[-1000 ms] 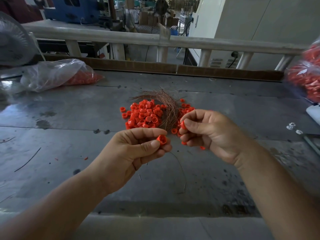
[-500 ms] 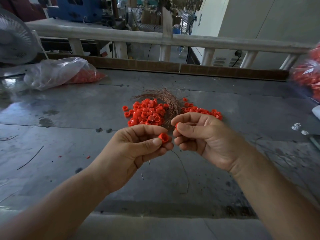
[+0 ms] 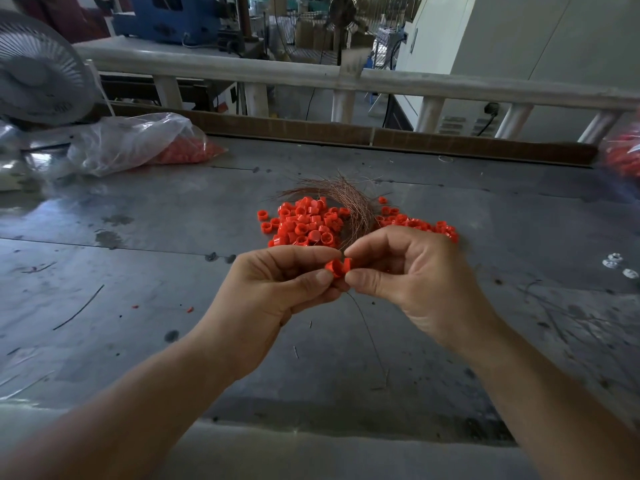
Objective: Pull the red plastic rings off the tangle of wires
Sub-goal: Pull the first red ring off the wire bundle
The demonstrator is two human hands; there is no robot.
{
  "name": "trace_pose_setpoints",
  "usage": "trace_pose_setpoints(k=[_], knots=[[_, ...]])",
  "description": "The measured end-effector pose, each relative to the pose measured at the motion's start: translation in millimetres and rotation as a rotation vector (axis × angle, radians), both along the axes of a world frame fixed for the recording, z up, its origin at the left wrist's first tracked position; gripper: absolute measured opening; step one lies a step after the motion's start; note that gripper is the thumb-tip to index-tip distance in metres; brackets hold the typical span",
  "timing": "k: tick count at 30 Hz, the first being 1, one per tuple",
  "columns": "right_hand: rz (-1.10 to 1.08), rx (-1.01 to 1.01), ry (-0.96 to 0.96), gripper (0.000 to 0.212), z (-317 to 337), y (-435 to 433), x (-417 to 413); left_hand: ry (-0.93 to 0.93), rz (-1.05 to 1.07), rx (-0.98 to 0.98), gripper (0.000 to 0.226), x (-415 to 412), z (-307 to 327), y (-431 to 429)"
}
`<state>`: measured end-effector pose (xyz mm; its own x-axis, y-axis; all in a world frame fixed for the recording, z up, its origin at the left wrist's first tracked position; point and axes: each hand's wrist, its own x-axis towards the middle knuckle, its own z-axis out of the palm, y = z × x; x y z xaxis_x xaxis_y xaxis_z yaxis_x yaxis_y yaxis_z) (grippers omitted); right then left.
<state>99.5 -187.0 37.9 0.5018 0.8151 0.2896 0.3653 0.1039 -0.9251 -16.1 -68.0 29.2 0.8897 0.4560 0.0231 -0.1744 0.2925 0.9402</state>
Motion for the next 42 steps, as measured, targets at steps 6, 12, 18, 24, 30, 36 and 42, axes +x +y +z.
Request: trace_pose_setpoints(k=[6, 12, 18, 24, 30, 36, 42], knots=[[-0.037, 0.015, -0.137, 0.02, -0.7, 0.7, -5.6, 0.013, 0.042, 0.067, 0.023, -0.7, -1.4, -0.6], [-0.077, -0.012, -0.279, 0.032, -1.1, 0.3, -7.1, 0.017, 0.024, 0.143, 0.025, -0.8, -2.3, -1.0], [-0.064, -0.019, -0.247, 0.028, -1.0, 0.4, -8.3, 0.027, -0.007, 0.175, 0.025, -2.4, -1.3, 0.0], [-0.07, -0.025, -0.307, 0.023, -0.9, -1.2, -8.7, 0.052, -0.012, 0.168, 0.025, -2.6, -2.0, 0.4], [-0.107, 0.008, -0.454, 0.018, -4.5, 0.2, -10.9, 0.055, 0.026, 0.198, 0.024, -3.5, -2.8, -0.6], [-0.086, 0.061, -0.453, 0.023, -1.6, -0.1, -6.8, 0.064, -0.039, 0.134, 0.024, -3.7, -2.0, 0.3], [-0.087, 0.089, -0.519, 0.018, -4.1, 1.0, -7.7, 0.055, -0.053, 0.16, 0.026, -5.1, -1.6, 0.9]])
